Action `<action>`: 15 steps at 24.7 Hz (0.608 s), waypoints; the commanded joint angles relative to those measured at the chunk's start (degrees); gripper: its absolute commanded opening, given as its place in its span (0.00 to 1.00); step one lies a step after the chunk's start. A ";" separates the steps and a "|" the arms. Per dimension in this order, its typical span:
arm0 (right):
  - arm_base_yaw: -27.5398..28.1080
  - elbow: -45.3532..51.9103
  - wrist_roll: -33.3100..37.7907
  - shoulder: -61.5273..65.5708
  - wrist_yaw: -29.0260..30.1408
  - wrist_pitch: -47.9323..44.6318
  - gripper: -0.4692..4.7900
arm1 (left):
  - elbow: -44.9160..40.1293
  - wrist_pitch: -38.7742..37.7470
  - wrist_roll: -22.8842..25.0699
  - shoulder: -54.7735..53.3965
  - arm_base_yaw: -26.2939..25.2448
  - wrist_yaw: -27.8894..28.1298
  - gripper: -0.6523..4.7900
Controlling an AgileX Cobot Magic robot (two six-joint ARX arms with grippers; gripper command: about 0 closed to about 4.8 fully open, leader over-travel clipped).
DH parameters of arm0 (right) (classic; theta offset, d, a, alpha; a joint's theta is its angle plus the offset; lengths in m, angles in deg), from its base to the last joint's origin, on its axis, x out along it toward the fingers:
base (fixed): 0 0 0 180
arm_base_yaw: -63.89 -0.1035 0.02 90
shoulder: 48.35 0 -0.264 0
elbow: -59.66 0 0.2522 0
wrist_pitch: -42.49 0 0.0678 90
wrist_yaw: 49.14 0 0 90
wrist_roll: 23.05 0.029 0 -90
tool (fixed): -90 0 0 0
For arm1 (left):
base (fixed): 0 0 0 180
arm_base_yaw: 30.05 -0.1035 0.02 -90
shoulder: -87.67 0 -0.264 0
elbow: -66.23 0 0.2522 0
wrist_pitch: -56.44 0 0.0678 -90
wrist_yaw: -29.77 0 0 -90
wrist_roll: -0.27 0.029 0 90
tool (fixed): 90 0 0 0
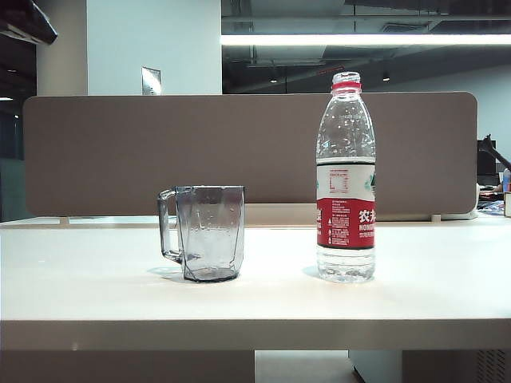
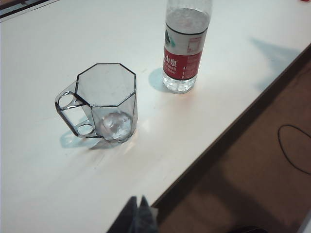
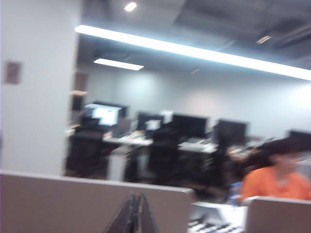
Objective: Pick up the mineral water bottle on the table and pour water into the mug until it's full.
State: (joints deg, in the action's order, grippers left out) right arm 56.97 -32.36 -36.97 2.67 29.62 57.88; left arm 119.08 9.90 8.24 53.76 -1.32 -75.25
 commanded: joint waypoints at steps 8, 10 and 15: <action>9.88 5.03 23.02 22.82 5.73 -9.75 0.08 | 0.17 0.66 0.17 0.09 0.04 -0.39 0.11; 12.13 13.38 26.69 25.46 6.05 -21.27 0.08 | 0.17 0.70 0.17 0.09 0.04 -0.22 0.11; 13.05 30.73 27.43 26.84 6.03 -31.76 0.08 | 0.17 0.68 0.17 0.02 0.02 -0.15 0.11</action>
State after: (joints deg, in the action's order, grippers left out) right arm 70.46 -4.71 -9.97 29.99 35.45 30.08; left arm 119.08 9.88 8.24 53.65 -1.34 -75.21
